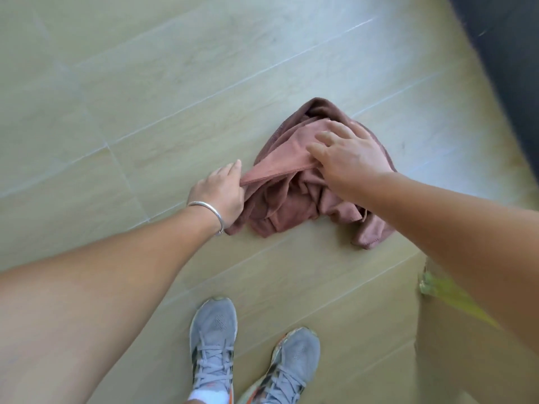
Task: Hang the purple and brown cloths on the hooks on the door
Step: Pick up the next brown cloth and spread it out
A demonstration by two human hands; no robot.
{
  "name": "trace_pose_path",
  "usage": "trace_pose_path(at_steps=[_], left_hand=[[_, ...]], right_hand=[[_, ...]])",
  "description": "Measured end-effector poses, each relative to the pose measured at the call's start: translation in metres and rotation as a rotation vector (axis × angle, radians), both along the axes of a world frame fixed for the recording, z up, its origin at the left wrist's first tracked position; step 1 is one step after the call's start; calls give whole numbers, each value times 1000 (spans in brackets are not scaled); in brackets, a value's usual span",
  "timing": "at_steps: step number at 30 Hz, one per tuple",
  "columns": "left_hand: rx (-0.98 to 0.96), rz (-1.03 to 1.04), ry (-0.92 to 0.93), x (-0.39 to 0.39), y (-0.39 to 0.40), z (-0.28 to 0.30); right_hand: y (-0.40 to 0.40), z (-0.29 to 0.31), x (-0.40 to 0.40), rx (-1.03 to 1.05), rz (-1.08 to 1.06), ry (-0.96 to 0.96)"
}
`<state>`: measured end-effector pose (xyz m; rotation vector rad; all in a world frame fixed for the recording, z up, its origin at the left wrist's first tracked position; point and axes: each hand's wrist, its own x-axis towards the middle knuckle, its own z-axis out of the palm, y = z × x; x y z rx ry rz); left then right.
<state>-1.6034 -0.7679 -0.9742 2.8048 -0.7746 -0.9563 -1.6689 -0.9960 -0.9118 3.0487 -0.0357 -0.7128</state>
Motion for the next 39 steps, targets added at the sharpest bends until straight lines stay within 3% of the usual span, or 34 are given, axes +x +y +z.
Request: trace_pose_path(at_steps=[12, 22, 26, 32, 39], left_hand=[[-70, 68, -238, 144, 48, 306], [-435, 324, -510, 225, 136, 516], [-414, 384, -622, 247, 183, 580], [-178, 477, -677, 256, 272, 608], [7, 482, -567, 169, 342, 553]], right_hand=[[39, 317, 142, -29, 58, -250], [117, 557, 253, -32, 219, -558], [155, 642, 280, -24, 298, -633], [189, 668, 282, 40, 328, -743], [213, 546, 207, 190, 351, -481]])
